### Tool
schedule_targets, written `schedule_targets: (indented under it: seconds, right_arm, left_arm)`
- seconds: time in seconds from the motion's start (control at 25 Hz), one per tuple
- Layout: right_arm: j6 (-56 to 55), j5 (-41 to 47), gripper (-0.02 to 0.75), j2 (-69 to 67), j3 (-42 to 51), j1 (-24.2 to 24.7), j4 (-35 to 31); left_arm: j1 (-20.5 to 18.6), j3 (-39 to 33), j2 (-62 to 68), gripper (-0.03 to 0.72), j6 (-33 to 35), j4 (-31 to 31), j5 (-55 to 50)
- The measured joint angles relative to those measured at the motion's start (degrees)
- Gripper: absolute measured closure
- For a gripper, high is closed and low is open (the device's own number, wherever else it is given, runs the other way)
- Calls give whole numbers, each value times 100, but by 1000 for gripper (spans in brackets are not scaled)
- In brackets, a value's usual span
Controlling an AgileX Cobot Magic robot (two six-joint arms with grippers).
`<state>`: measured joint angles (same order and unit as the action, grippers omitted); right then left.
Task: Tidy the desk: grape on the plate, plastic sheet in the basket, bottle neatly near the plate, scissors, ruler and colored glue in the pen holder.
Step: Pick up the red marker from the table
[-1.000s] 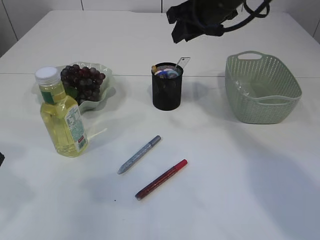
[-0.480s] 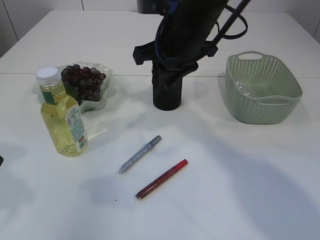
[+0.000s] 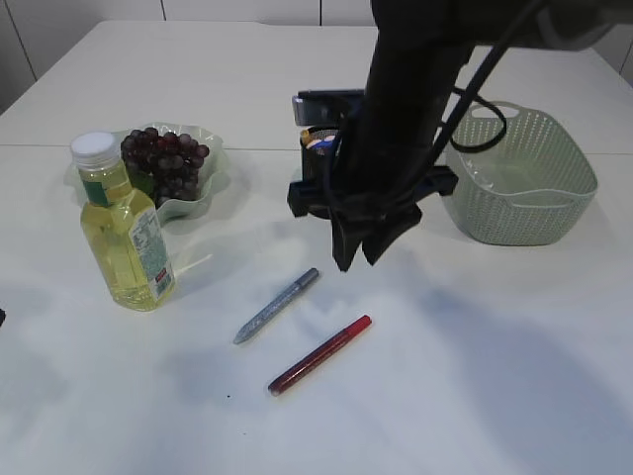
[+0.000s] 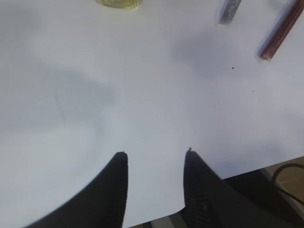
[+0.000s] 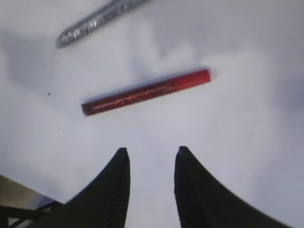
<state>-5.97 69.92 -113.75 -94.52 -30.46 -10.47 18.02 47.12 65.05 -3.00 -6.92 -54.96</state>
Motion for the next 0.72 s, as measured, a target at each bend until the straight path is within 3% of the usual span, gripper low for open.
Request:
schedule_targets:
  seconds: [0.28,0.56,0.72]
  right_arm:
    - [-1119,-564,470,36,1236,-143,-732]
    - [-4436,-1990,470,36,1467,-143,-823]
    - [-6255,-2232,470,36,1477,-145,-155]
  left_arm:
    - [0,0,0,399,22,-1,105]
    - [0,0,0,399,34,159,259]
    - [0,0,0,399,44,194,403]
